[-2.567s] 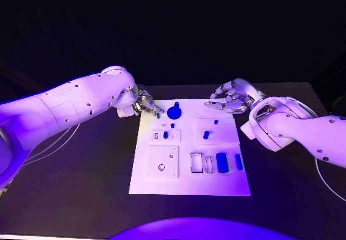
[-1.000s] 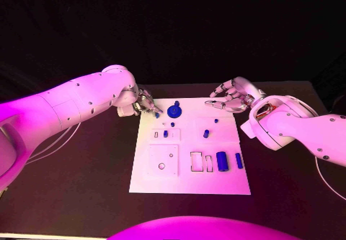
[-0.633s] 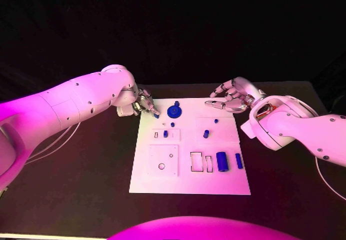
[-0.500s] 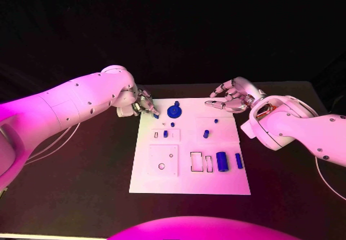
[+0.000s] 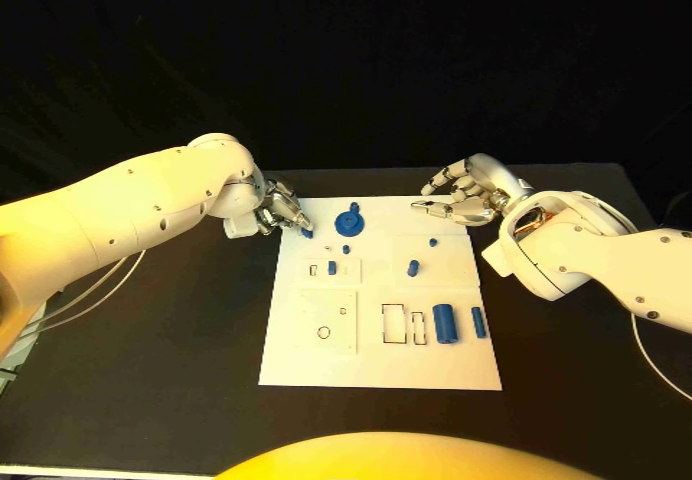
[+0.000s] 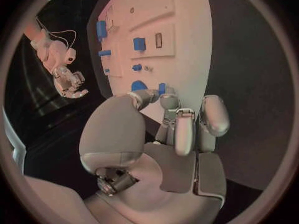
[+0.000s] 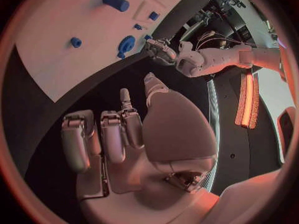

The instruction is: Assemble the parts on the task board

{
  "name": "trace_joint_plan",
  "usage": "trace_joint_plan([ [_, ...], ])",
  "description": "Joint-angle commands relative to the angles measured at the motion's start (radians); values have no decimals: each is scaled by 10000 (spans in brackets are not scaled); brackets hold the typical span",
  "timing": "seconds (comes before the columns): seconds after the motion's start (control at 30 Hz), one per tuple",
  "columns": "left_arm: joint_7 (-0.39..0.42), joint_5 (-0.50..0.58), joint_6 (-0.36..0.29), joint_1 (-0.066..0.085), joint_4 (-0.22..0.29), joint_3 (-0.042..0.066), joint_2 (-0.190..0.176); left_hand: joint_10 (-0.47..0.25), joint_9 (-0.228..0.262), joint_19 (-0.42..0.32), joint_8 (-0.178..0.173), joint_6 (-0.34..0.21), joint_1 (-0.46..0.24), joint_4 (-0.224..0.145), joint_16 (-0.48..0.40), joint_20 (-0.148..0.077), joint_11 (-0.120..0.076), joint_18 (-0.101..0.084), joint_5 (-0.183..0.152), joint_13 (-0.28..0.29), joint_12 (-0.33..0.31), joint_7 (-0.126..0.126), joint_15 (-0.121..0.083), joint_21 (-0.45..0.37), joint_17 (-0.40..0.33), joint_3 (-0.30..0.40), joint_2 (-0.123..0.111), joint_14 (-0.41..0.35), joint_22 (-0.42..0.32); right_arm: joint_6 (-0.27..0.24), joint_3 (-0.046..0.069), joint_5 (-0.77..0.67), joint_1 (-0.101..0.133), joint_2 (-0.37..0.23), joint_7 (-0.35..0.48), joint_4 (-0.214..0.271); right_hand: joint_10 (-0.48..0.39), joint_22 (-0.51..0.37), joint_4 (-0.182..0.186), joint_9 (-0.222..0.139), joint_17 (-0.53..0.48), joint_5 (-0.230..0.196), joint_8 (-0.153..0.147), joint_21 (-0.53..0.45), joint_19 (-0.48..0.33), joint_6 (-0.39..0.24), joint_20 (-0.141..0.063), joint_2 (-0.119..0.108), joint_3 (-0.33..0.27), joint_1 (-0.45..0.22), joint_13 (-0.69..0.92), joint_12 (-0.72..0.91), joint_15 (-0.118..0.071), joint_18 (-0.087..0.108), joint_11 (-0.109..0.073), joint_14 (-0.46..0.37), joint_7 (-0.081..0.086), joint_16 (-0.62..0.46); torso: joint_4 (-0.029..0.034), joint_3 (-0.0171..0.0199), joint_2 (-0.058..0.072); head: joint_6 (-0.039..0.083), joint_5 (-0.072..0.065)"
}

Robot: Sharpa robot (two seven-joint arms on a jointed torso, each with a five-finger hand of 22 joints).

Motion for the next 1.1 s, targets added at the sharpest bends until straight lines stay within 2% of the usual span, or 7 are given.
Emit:
trace_joint_plan([
  [0.03, 63, 673, -398, 2, 498, 12, -282, 119, 125, 87, 46, 170, -140, -1720, 59, -18, -19, -61, 180, 42, 71, -55, -29, 65, 1481, 1769, -22, 730, 73, 9, 3, -21, -8, -25, 130, 1, -1, 2630, -18, 10, 2332, 60, 31, 44, 1047, -70, -74, 46, -3, -55, 1493, -12, -56, -143, -16, 991, 25, -34, 8, 1, -5, 19, 32],
  [0.17, 95, 782, -687, 5, 1239, 22, -761, 233, 143, 177, 84, 271, -256, -1813, 87, -53, -64, -89, 470, 97, 94, -101, -66, 146, 1540, 1821, -117, 749, 210, 6, 3, -8, -11, -54, 129, -10, -1, 2630, -16, 10, 2335, 62, 34, 44, 1047, -72, -75, 52, -1, -59, 1492, -13, -56, -143, -17, 992, 25, -33, 27, 3, -28, 14, 58],
  [0.37, 167, 541, -1104, 5, 2291, 30, -1394, 310, 159, 240, 105, 351, -313, -1866, 101, -75, -94, -109, 628, 129, 102, -133, -89, 202, 1568, 1840, -190, 758, 307, 7, 3, 11, -27, -83, 133, -17, -1, 2630, -16, 10, 2335, 62, 34, 44, 1047, -72, -75, 52, -1, -59, 1492, -13, -56, -143, -17, 992, 25, -33, 56, -2, -74, -18, 67],
  [0.63, 362, -654, -1901, -130, 3413, 0, -1867, 480, 188, 378, 133, 487, -409, -1914, 107, -120, -151, -153, 937, 210, 127, -194, -136, 322, 1576, 1895, -299, 764, 515, 9, 2, 29, -80, -124, 176, -20, -6, 2630, -13, 10, 2336, 67, 40, 44, 1047, -76, -76, 68, 3, -70, 1486, -19, -57, -143, -17, 993, 25, -32, 68, -11, -83, -23, 126],
  [0.8, 396, -1503, -2008, -258, 3731, -36, -1928, 490, 190, 379, 136, 498, -414, -1920, 107, -123, -156, -153, 956, 205, 121, -199, -140, 324, 1575, 1899, -312, 764, 516, 12, 2, 31, -108, -142, 185, -20, -6, 2630, -13, 10, 2336, 67, 40, 44, 1047, -76, -76, 68, 3, -70, 1486, -19, -57, -143, -17, 993, 25, -32, 59, -7, -69, -23, 163],
  [0.93, 369, -1761, -1964, -346, 3797, -84, -1903, 494, 191, 369, 136, 501, -415, -1921, 99, -124, -157, -149, 960, 208, 123, -200, -141, 317, 1557, 1899, -315, 760, 501, 11, 2, 31, -119, -143, 187, -21, -6, 2630, -13, 10, 2336, 67, 40, 44, 1047, -76, -76, 68, 3, -70, 1486, -19, -57, -143, -17, 993, 25, -32, 41, 5, -55, -29, 159],
  [1.1, 297, -1891, -1806, -450, 3831, -126, -1843, 500, 192, 370, 137, 511, -418, -1929, 95, -128, -162, -149, 976, 194, 111, -205, -145, 318, 1547, 1903, -328, 757, 501, 13, 2, 31, -129, -147, 187, -22, -6, 2630, -13, 10, 2336, 67, 40, 44, 1047, -76, -76, 68, 3, -70, 1486, -19, -57, -143, -17, 993, 25, -32, 40, 2, -40, -49, 152],
])
